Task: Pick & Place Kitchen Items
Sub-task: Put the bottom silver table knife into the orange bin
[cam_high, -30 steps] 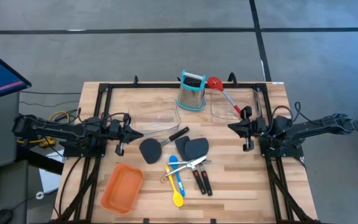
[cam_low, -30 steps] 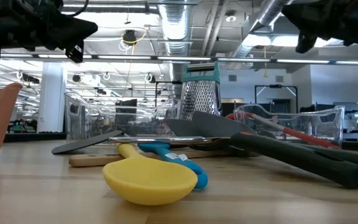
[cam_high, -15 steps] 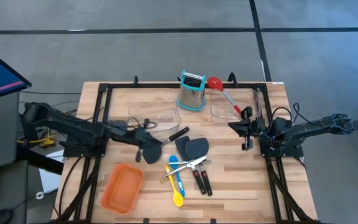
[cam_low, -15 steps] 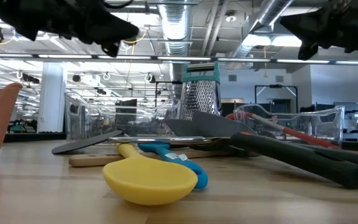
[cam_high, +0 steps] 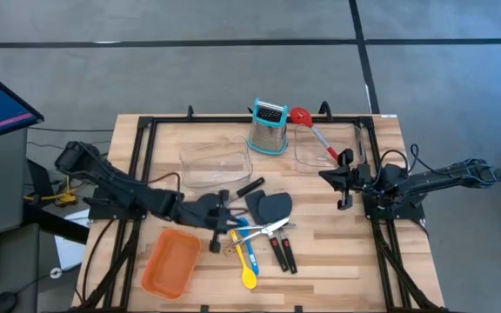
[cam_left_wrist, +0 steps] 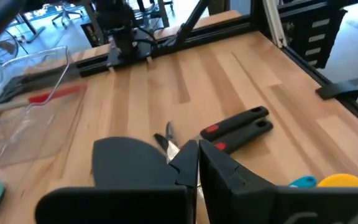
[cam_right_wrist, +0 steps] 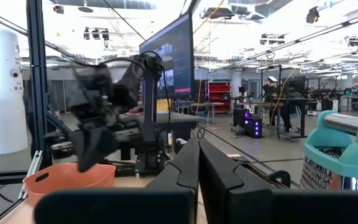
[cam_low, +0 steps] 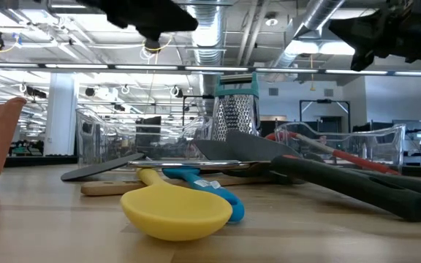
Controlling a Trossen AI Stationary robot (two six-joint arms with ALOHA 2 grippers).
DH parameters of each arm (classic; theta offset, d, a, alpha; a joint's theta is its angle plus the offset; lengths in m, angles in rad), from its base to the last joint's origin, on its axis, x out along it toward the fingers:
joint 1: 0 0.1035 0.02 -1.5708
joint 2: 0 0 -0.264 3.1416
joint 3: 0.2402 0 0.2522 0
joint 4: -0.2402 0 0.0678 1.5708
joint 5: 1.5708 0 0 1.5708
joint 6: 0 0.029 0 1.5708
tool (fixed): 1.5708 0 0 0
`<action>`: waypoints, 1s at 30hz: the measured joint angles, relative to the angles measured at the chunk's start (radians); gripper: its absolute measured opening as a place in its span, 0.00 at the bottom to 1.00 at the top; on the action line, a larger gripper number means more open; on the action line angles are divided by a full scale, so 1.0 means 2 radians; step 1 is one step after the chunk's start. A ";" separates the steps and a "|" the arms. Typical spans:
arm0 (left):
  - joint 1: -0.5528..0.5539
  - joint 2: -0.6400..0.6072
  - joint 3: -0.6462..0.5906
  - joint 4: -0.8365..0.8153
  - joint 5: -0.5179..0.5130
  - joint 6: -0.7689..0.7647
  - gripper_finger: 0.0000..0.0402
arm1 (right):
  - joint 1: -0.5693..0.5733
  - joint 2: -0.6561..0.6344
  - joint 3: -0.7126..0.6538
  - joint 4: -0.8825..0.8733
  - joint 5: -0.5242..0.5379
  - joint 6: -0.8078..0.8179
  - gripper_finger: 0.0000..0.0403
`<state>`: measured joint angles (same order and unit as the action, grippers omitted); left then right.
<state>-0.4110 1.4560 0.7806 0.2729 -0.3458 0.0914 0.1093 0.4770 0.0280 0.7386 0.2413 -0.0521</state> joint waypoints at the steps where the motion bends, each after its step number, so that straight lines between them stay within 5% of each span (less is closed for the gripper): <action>1: -0.010 0.007 0.009 -0.008 -0.013 -0.001 0.01 | 0.000 0.000 0.000 0.000 0.000 0.000 0.00; 8: -0.059 0.061 0.089 -0.071 -0.071 -0.029 0.01 | 0.000 0.000 0.000 0.000 0.000 0.009 0.00; 15: -0.066 0.108 0.169 -0.147 -0.077 -0.078 0.01 | 0.000 0.000 0.000 -0.001 0.000 0.013 0.00; 30: -0.008 0.114 0.144 -0.190 -0.077 -0.184 0.05 | 0.000 0.000 0.000 -0.009 0.000 0.009 0.00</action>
<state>-0.4261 1.6848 1.0686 -0.1066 -0.4992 -0.2761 0.1097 0.4774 0.0280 0.7201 0.2409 -0.0335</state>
